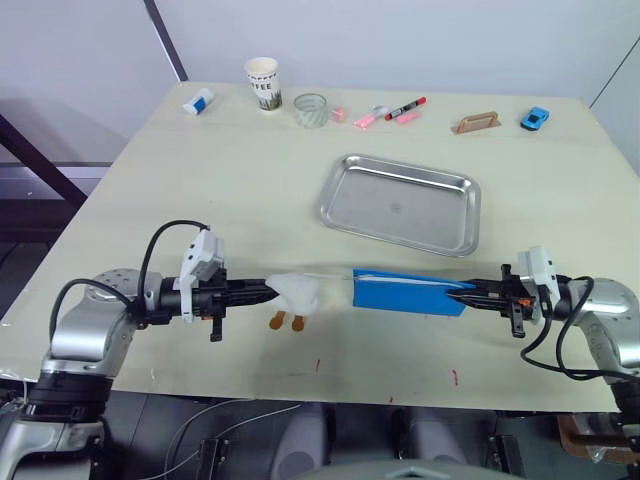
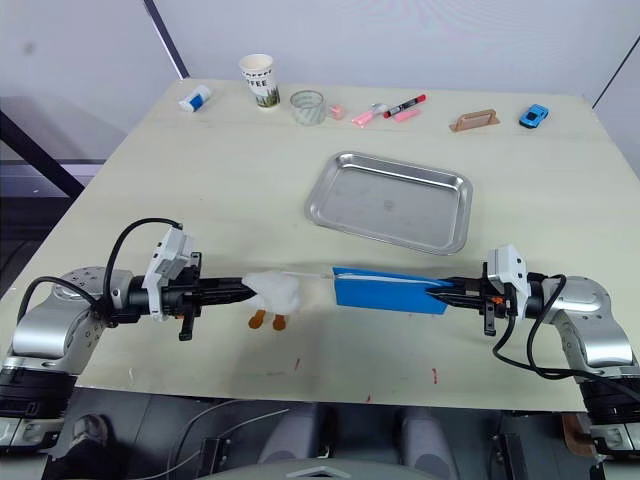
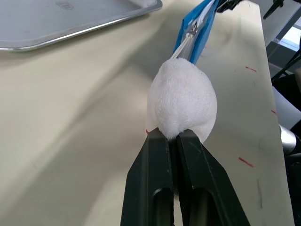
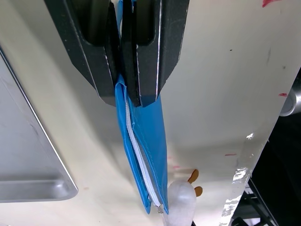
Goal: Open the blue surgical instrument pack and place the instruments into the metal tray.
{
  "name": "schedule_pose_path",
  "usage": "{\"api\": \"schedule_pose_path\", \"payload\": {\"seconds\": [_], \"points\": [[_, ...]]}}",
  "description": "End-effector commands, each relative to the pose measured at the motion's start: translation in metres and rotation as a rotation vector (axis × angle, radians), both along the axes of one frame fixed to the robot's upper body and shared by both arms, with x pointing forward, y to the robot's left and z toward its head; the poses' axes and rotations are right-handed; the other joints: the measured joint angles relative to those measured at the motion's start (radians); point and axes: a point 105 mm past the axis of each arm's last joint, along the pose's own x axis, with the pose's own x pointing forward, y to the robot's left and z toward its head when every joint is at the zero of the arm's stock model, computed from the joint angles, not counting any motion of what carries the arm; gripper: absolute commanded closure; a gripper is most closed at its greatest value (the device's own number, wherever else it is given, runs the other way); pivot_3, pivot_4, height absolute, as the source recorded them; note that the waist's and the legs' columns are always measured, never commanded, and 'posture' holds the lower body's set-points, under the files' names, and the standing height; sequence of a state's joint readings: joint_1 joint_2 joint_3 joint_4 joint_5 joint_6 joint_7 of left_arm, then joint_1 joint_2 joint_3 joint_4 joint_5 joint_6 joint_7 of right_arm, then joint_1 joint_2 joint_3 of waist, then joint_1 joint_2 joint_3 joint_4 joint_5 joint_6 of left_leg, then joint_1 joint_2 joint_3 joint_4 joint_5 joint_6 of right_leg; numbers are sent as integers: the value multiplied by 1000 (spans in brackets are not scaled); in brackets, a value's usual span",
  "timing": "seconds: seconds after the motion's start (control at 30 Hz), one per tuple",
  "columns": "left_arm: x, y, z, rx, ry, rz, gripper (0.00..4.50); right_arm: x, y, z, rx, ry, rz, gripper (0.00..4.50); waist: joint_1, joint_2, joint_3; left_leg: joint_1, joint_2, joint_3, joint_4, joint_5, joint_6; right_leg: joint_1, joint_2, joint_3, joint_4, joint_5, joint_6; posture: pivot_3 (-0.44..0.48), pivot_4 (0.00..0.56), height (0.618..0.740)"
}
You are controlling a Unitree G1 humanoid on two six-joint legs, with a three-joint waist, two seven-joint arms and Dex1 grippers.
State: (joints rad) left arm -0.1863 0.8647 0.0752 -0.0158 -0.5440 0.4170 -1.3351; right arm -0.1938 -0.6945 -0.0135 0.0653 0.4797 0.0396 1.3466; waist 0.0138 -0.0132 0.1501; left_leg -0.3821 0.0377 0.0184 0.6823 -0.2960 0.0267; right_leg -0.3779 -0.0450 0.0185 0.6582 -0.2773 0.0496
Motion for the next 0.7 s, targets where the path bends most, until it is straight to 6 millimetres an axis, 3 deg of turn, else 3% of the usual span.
{"api": "schedule_pose_path", "payload": {"seconds": [0.03,0.47,0.7], "points": [[-1,-2,2,4,-29,-1,4478,3,-3,11,43,-16,-20,4500,-1,0,0,0,0,0,0,0,0,0,0,0,0,0,0,0,150,740],[-3,13,-15,59,3,1,4478,-10,-3,67,388,92,21,4500,-1,0,1,0,0,0,0,0,0,0,0,0,0,0,0,0,150,740],[-3,19,-19,68,2,-2,4478,-14,-7,80,460,147,19,4500,-2,0,1,-1,0,0,0,0,0,0,-1,0,0,0,0,0,150,740]]}}
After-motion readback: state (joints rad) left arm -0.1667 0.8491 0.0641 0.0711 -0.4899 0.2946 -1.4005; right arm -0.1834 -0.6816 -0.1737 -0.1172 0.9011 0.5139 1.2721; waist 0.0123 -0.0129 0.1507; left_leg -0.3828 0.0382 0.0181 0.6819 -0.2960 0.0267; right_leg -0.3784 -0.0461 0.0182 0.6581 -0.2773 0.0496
